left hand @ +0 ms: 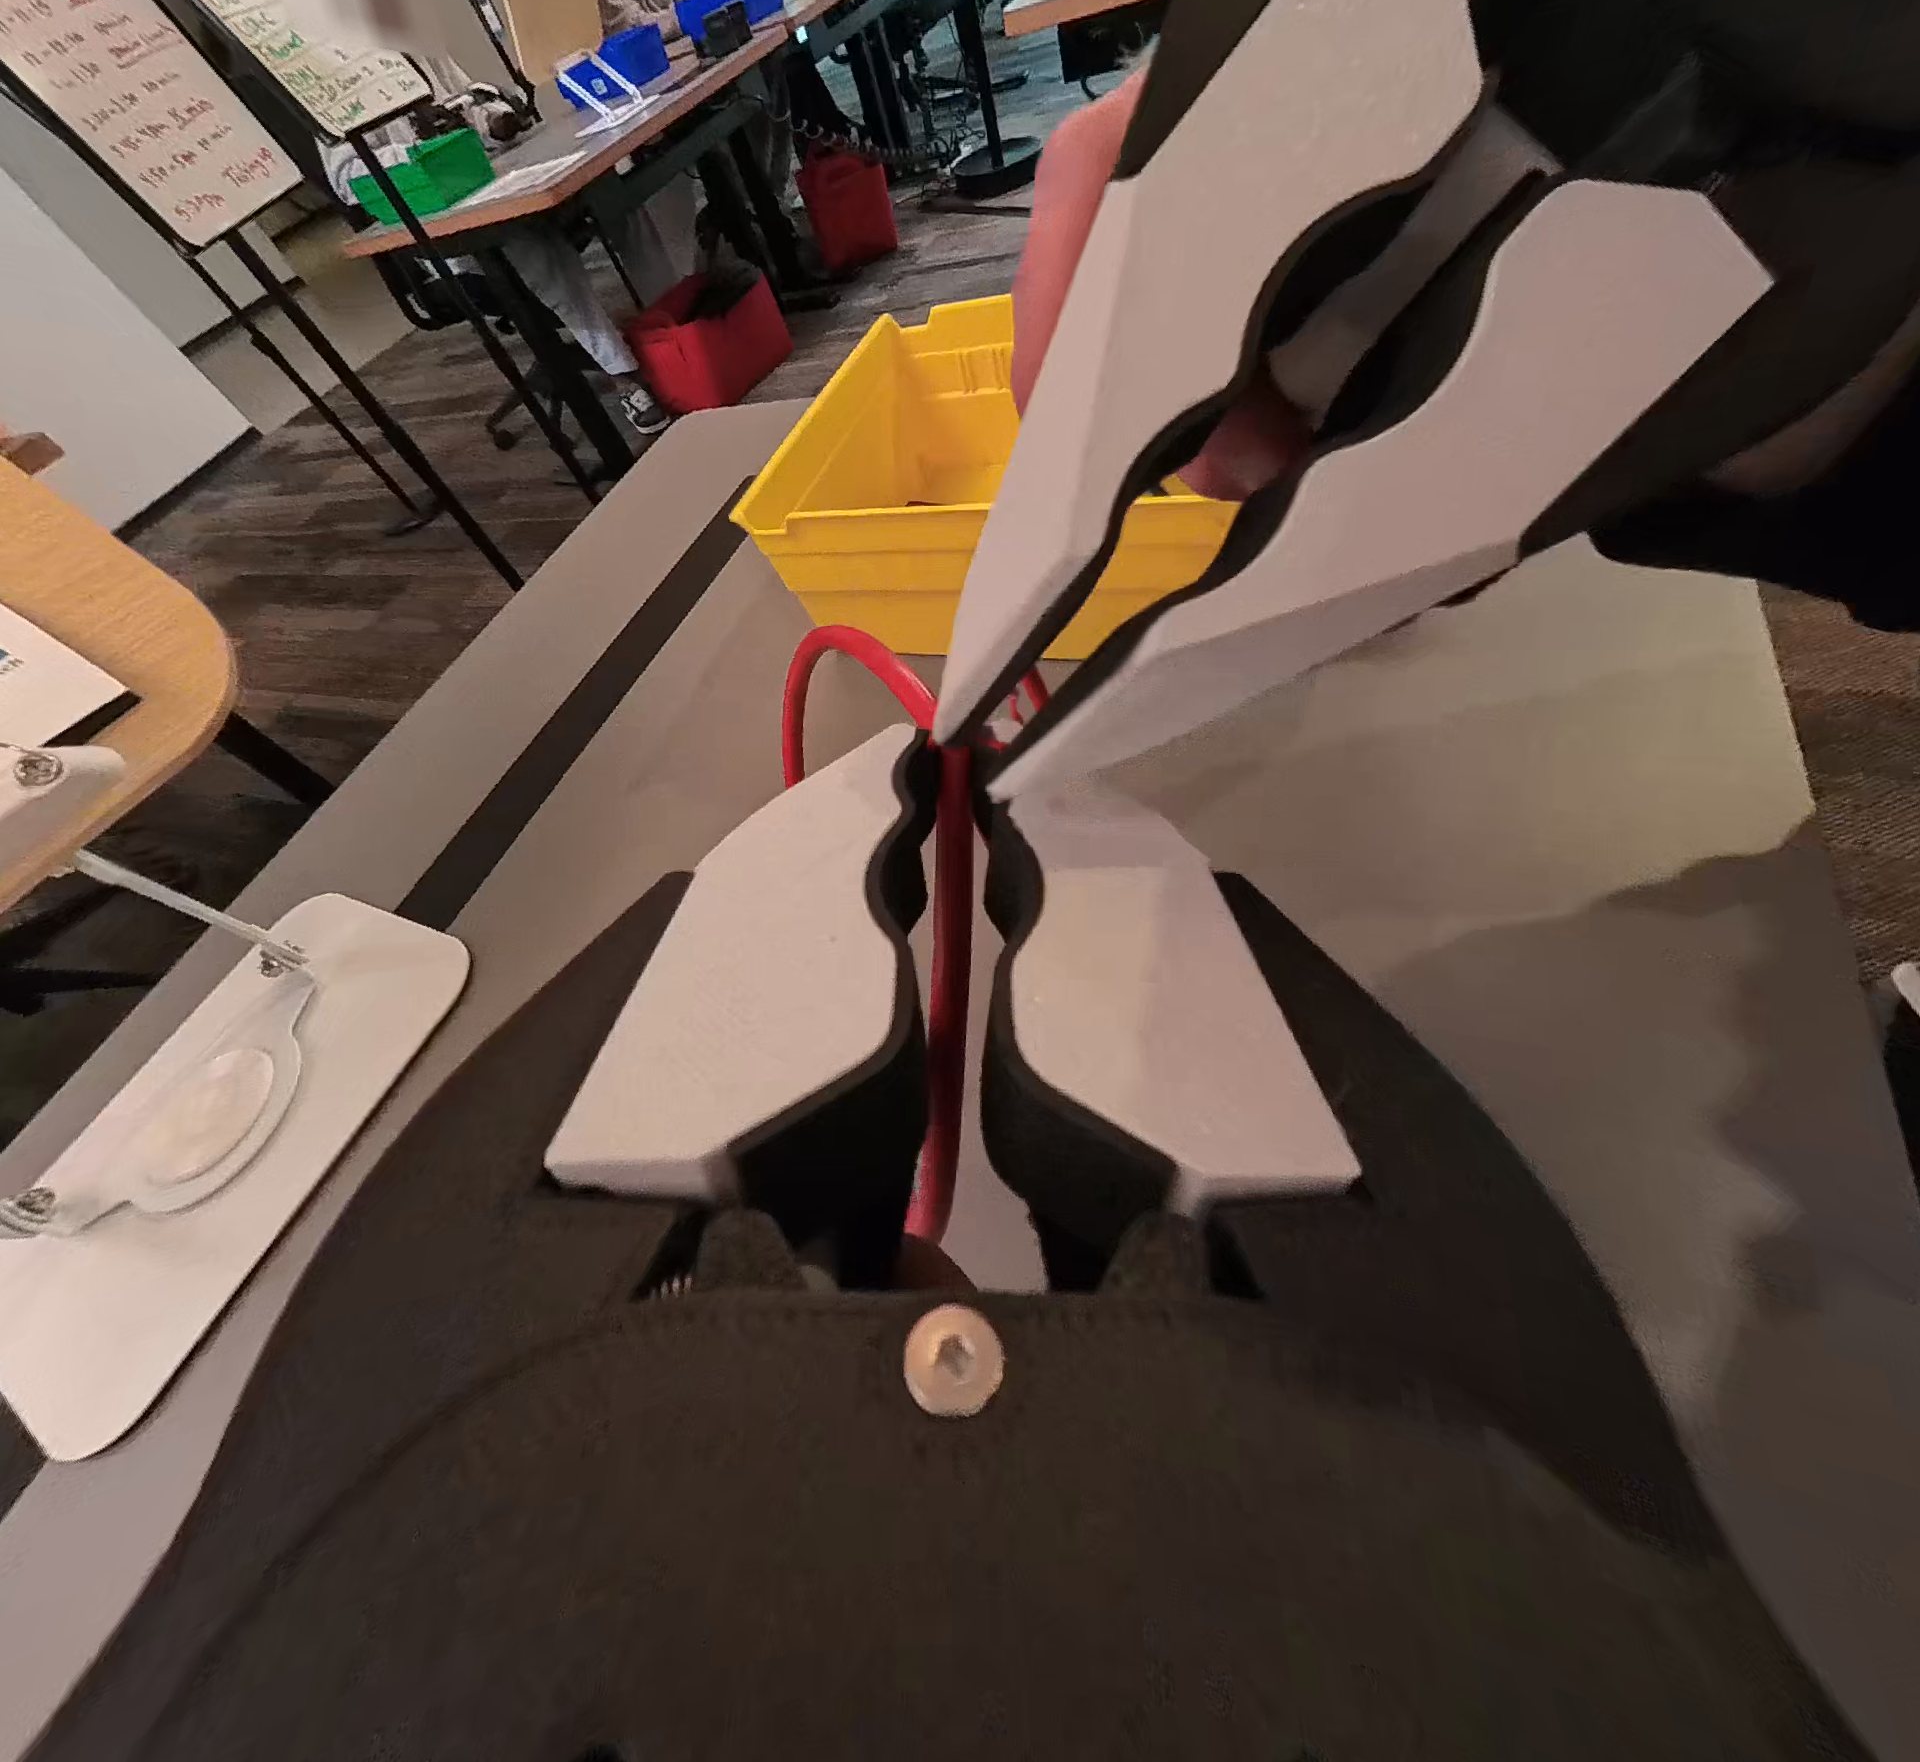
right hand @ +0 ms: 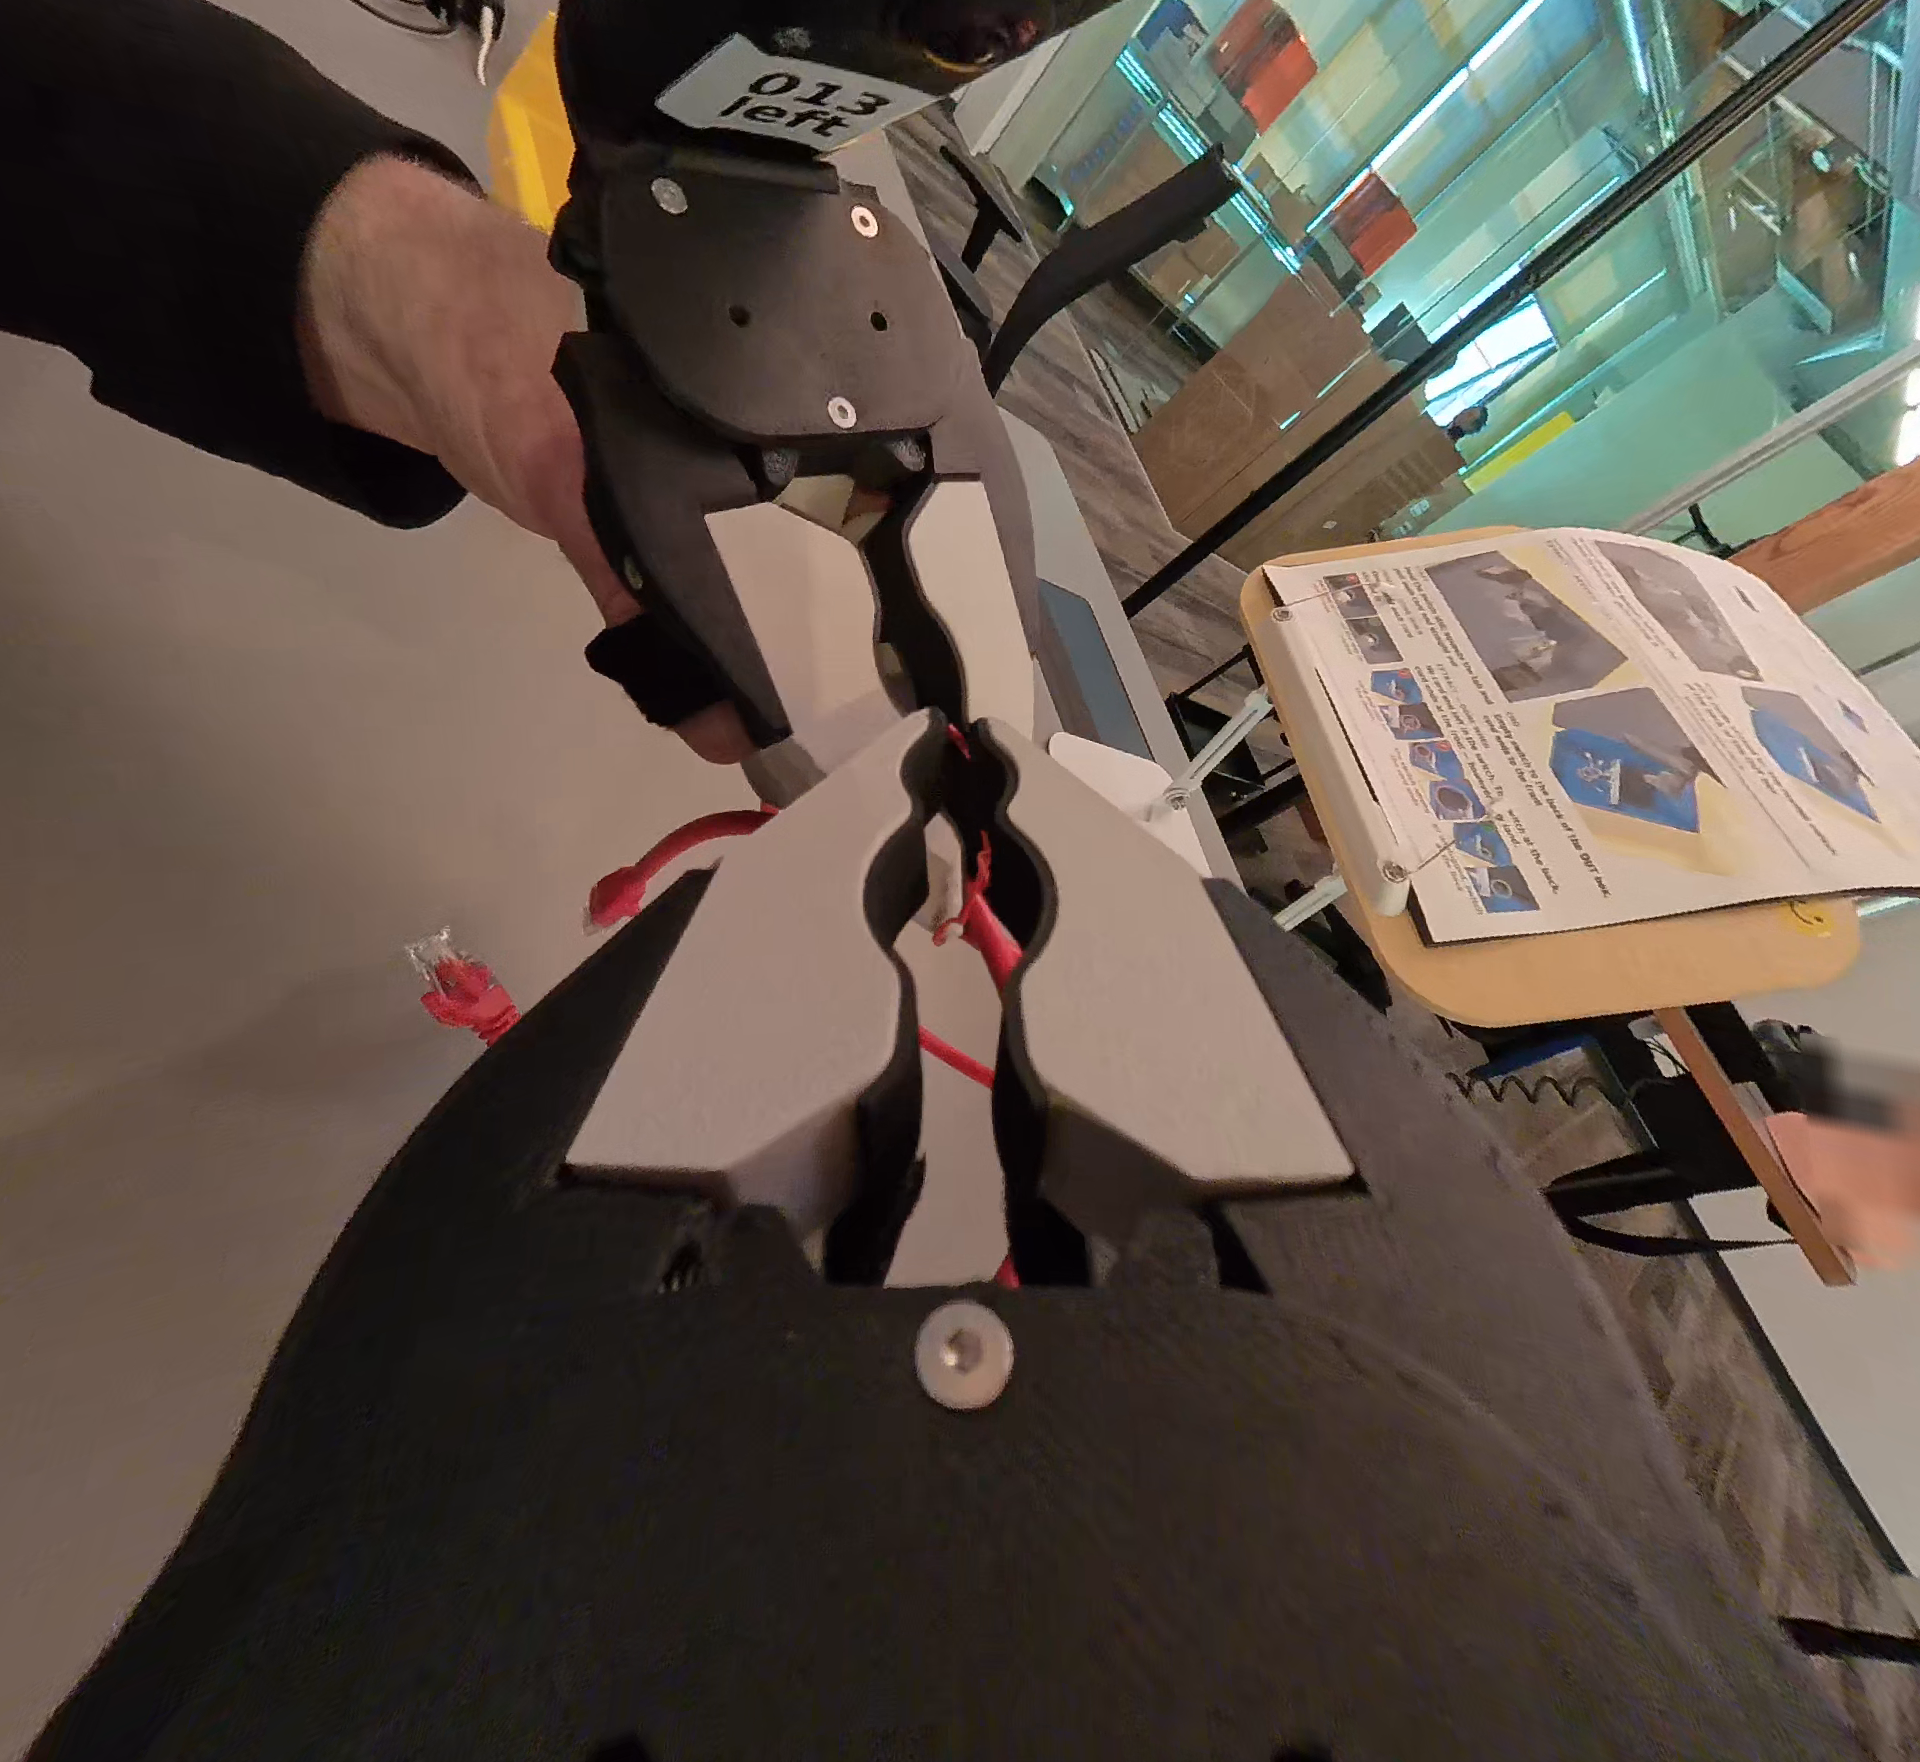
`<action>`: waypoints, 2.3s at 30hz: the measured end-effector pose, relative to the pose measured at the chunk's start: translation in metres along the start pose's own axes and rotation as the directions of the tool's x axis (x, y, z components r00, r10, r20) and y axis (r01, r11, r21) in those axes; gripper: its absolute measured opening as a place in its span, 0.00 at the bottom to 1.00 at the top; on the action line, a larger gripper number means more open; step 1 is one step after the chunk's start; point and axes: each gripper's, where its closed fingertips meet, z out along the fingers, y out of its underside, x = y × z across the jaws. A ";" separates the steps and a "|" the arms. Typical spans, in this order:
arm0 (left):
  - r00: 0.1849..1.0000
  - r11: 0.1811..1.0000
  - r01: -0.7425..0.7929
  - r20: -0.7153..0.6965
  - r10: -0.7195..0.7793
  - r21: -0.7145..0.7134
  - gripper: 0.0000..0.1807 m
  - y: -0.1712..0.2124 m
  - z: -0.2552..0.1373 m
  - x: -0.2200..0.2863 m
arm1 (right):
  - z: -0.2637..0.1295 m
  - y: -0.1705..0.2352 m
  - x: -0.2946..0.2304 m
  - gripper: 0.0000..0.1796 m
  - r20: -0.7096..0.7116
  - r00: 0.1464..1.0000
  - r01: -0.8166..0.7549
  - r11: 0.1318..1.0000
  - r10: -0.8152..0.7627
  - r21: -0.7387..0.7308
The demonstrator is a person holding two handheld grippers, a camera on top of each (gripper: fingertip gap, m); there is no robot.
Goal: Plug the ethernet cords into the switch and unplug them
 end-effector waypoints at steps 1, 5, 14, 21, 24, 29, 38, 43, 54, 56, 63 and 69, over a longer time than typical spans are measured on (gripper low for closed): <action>1.000 1.000 -0.008 0.003 0.008 -0.008 0.04 0.001 0.001 0.000 | 0.000 0.000 0.001 0.00 -0.005 1.000 0.003 1.000 -0.004 -0.004; 1.000 1.000 -0.024 0.012 0.024 -0.012 0.04 0.002 0.001 0.001 | -0.002 0.002 0.011 0.00 -0.052 0.999 -0.016 1.000 0.015 -0.020; 1.000 1.000 -0.009 0.010 0.008 0.023 0.03 -0.002 -0.003 -0.003 | -0.018 0.016 0.032 0.00 -0.090 0.991 -0.100 0.993 0.095 -0.058; 0.997 0.993 0.075 -0.030 -0.072 0.090 0.03 -0.010 -0.008 -0.004 | -0.026 0.022 0.034 0.00 -0.070 0.989 -0.134 0.989 0.129 -0.065; 0.993 0.987 0.115 -0.051 -0.110 0.115 0.03 -0.012 -0.010 -0.006 | -0.027 0.024 0.033 0.00 -0.051 0.989 -0.144 0.987 0.140 -0.069; 0.988 0.979 0.142 -0.076 -0.133 0.144 0.03 -0.016 -0.013 -0.005 | -0.029 0.025 0.032 0.00 -0.018 0.979 -0.205 0.978 0.205 -0.042; 0.986 0.976 0.158 -0.074 -0.148 0.148 0.03 -0.017 -0.014 -0.008 | -0.030 0.021 0.017 0.00 0.032 0.997 -0.074 0.996 0.076 -0.059; 0.985 0.975 0.165 -0.066 -0.157 0.147 0.03 -0.018 -0.013 -0.007 | -0.026 0.021 0.006 0.00 0.074 0.997 -0.022 0.995 0.029 -0.094; 0.996 0.992 0.075 -0.050 -0.071 0.096 0.03 -0.017 -0.010 0.001 | -0.032 0.003 -0.002 0.14 0.134 0.989 -0.065 0.998 0.064 0.000; 0.996 0.994 0.067 -0.066 -0.061 0.085 0.03 -0.016 -0.011 0.003 | -0.037 0.004 0.001 0.15 0.113 0.993 -0.014 1.000 0.015 -0.014; 0.970 1.000 0.029 -0.243 -0.030 -0.008 0.03 -0.007 -0.019 0.023 | -0.037 0.010 -0.015 0.19 0.132 0.972 0.208 0.973 -0.195 -0.098; 0.945 0.999 -0.028 -0.328 0.012 -0.045 0.03 -0.001 -0.028 0.036 | -0.034 0.008 -0.025 0.19 0.160 0.952 0.278 0.955 -0.260 -0.107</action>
